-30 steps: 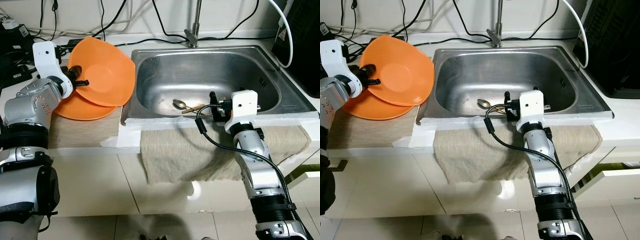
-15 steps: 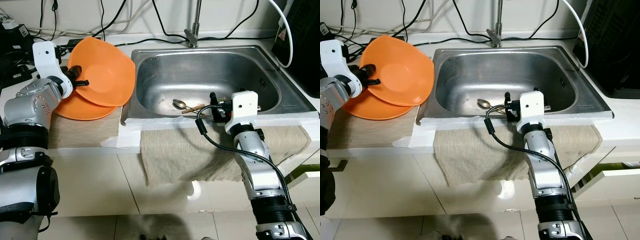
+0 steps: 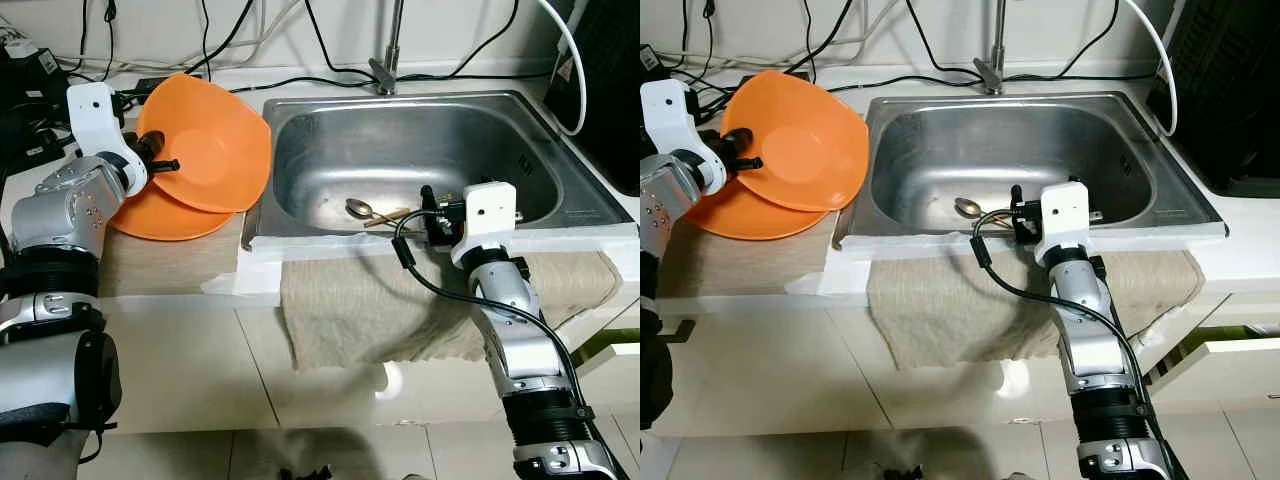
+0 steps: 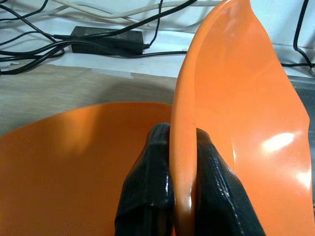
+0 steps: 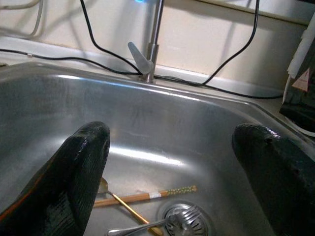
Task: Kitchen organization
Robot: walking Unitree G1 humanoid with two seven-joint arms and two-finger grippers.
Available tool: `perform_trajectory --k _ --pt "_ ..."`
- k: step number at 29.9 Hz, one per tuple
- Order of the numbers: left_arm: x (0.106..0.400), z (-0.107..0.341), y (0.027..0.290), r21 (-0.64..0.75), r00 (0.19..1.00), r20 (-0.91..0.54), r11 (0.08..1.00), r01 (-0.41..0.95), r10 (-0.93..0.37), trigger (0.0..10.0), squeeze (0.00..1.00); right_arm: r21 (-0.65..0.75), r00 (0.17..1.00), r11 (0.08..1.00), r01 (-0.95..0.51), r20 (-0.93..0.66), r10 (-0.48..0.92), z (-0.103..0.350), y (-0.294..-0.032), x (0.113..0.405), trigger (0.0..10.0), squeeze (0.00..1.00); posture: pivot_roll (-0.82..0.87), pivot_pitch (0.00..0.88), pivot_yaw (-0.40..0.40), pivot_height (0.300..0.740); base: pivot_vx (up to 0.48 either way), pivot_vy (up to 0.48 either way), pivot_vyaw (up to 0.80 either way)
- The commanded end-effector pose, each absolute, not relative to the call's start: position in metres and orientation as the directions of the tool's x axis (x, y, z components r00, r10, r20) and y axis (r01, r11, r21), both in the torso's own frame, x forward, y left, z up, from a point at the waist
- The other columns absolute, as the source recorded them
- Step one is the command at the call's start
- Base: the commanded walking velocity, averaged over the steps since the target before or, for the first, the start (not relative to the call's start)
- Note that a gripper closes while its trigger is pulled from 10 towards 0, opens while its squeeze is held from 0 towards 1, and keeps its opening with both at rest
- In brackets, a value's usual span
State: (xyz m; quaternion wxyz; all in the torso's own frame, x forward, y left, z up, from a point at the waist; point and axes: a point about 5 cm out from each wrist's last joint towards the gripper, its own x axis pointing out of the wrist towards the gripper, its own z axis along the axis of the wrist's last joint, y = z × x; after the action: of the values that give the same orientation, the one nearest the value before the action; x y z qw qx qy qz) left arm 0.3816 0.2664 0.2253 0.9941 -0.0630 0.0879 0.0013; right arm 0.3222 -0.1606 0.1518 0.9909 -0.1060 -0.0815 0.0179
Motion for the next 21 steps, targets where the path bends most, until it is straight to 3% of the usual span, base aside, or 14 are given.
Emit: perform_trajectory --k 1,21 --pt "0.3814 0.2156 0.2675 -0.091 0.973 -0.229 0.995 -0.034 0.013 0.0 0.00 -0.204 0.985 0.979 -0.018 0.164 0.052 0.1549 -0.1626 0.3249 10.0 0.00 -0.03 0.000 0.051 0.740 0.000 0.000 0.00" --pt "0.3811 0.2159 0.2670 -0.091 0.974 -0.227 0.995 -0.033 0.012 0.0 0.00 -0.204 0.984 0.979 -0.018 0.167 0.053 0.1552 -0.1639 0.3236 10.0 0.00 -0.03 0.000 0.041 0.740 0.000 0.000 0.00"
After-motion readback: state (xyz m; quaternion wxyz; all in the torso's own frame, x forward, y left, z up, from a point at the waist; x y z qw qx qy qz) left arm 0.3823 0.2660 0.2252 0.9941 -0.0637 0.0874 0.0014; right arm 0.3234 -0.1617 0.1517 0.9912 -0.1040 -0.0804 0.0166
